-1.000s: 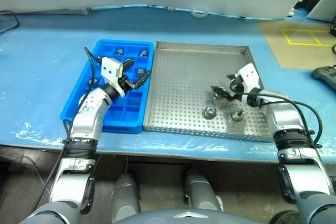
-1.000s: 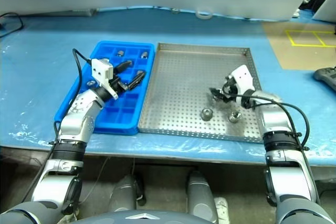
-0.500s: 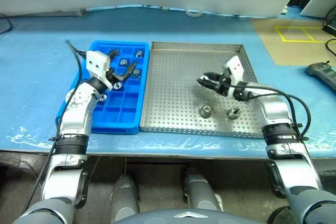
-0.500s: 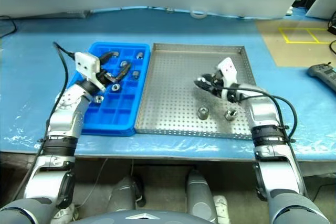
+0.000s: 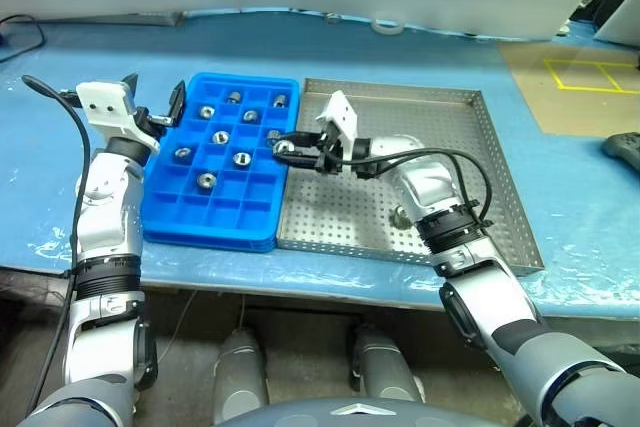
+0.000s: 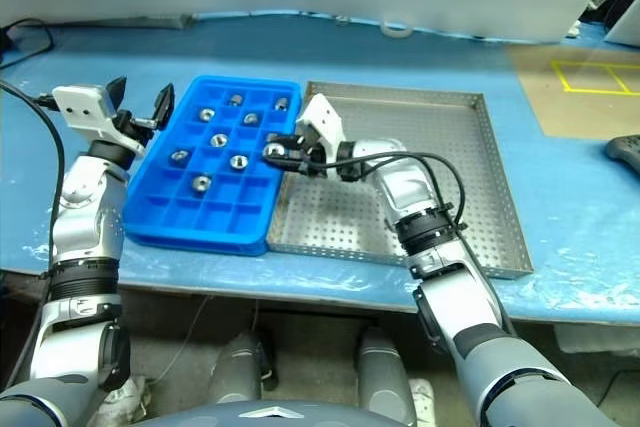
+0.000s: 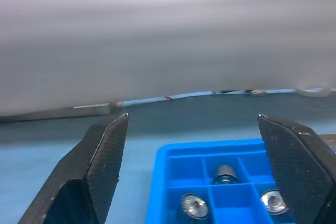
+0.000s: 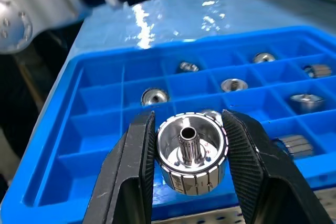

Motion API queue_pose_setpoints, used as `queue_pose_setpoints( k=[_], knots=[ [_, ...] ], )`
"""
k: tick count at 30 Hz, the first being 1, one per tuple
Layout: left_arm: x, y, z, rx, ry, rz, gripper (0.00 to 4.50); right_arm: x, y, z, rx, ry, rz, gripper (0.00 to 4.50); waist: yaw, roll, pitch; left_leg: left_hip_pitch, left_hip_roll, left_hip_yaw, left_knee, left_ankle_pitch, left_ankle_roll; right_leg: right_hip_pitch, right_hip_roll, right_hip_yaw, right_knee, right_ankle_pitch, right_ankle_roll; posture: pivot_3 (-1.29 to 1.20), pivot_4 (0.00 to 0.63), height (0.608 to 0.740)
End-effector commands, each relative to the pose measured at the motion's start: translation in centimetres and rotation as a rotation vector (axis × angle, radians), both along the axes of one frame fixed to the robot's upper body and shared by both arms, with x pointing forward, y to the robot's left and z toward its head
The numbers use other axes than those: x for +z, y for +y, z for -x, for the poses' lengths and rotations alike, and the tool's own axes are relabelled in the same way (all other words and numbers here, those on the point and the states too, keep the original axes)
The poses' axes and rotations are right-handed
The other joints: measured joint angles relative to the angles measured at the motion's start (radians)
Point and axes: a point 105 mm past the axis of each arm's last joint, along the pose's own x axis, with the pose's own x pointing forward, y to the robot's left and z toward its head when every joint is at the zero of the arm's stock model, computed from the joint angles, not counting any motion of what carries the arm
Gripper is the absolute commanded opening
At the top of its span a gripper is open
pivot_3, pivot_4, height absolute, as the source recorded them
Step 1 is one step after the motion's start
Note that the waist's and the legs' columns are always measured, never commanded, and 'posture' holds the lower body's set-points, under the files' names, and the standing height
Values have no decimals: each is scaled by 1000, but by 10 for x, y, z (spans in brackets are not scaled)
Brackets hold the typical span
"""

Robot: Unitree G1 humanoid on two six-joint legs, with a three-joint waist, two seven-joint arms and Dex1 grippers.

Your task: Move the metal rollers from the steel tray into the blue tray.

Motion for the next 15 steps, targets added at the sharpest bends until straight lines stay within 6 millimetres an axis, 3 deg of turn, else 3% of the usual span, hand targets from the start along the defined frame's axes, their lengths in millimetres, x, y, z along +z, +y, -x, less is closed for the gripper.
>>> queue_pose_setpoints(
  k=[1,15],
  knots=[
    [12,5,-3,38,-25,0,4155,21,5,0,26,-74,-22,1548,3,0,0,0,0,0,0,0,0,0,0,0,0,0,0,-357,150,740],
    [9,-14,-13,-19,-16,-15,4155,26,23,19,52,-54,-72,1548,-2,-1,0,1,7,-1,0,3,-5,-1,5,-1,1,0,0,-401,150,740]
  ],
)
